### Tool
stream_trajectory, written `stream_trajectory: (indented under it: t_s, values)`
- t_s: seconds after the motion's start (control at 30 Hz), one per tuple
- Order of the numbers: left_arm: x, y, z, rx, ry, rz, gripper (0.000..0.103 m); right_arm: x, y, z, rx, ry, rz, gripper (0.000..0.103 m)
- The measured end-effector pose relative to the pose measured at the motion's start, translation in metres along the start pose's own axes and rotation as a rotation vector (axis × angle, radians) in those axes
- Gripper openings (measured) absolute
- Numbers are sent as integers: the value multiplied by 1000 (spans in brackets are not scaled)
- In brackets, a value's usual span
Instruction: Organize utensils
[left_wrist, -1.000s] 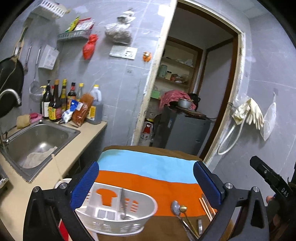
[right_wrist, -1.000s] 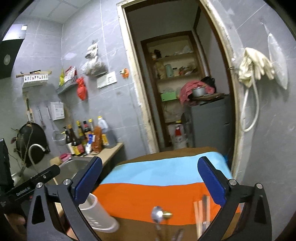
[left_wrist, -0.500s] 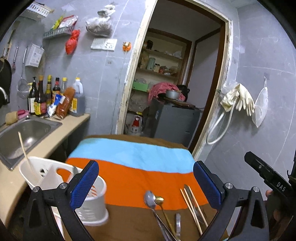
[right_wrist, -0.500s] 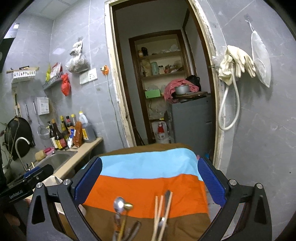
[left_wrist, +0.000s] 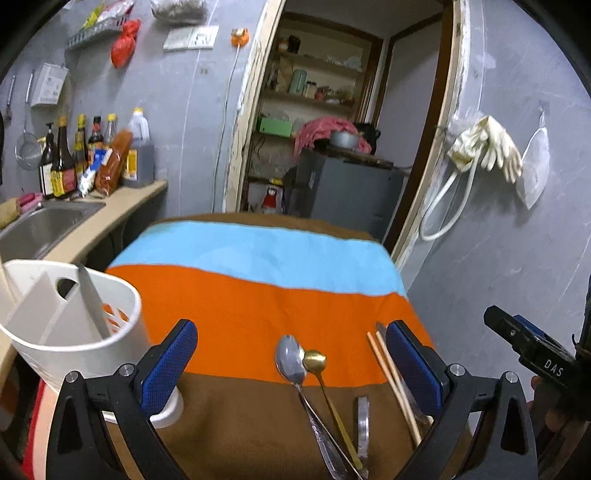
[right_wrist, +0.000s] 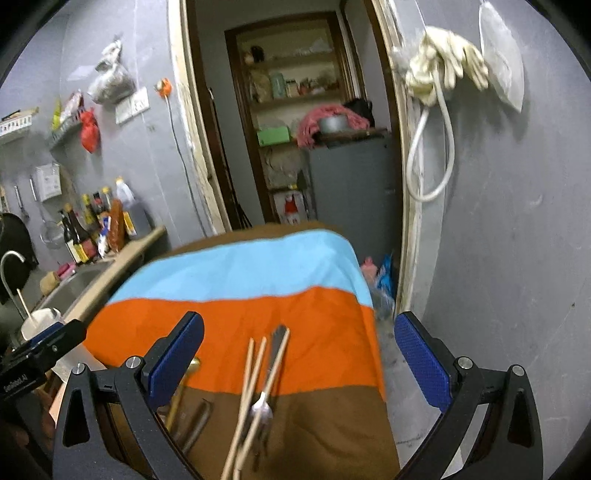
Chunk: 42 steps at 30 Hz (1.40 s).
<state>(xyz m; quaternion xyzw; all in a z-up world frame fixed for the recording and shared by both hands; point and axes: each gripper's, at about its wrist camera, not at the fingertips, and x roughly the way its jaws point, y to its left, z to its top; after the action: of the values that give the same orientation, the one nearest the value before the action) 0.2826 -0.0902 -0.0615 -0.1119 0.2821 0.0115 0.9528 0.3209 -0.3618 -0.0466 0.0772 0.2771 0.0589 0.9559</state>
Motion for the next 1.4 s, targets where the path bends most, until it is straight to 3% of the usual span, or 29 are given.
stream_trajectory:
  t_s: [0.17, 0.2, 0.33, 0.47, 0.53, 0.83, 1.07, 1.23, 1.4]
  values:
    - [28, 0, -11, -2, 48, 5, 102, 30, -7, -18, 2, 59, 11, 101]
    - [35, 0, -13, -7, 62, 3, 102, 38, -8, -22, 8, 77, 18, 97]
    - [56, 5, -19, -29, 104, 2, 102, 68, -14, -38, 19, 162, 37, 62]
    - [73, 6, -22, -42, 151, -19, 100, 90, -16, -50, 38, 222, 87, 45]
    - [81, 6, -24, -38, 167, -22, 94, 97, -13, -53, 30, 237, 112, 36]
    - [112, 18, -28, -102, 286, -11, 61, 115, -1, -57, 19, 292, 205, 31]
    - [124, 21, -26, -107, 315, -33, 37, 124, -7, -62, 57, 343, 242, 28]
    - [131, 23, -24, -104, 348, -66, 18, 128, -8, -68, 85, 368, 267, 21]
    - [140, 21, -24, -99, 413, -119, 17, 131, -10, -72, 129, 394, 287, 12]
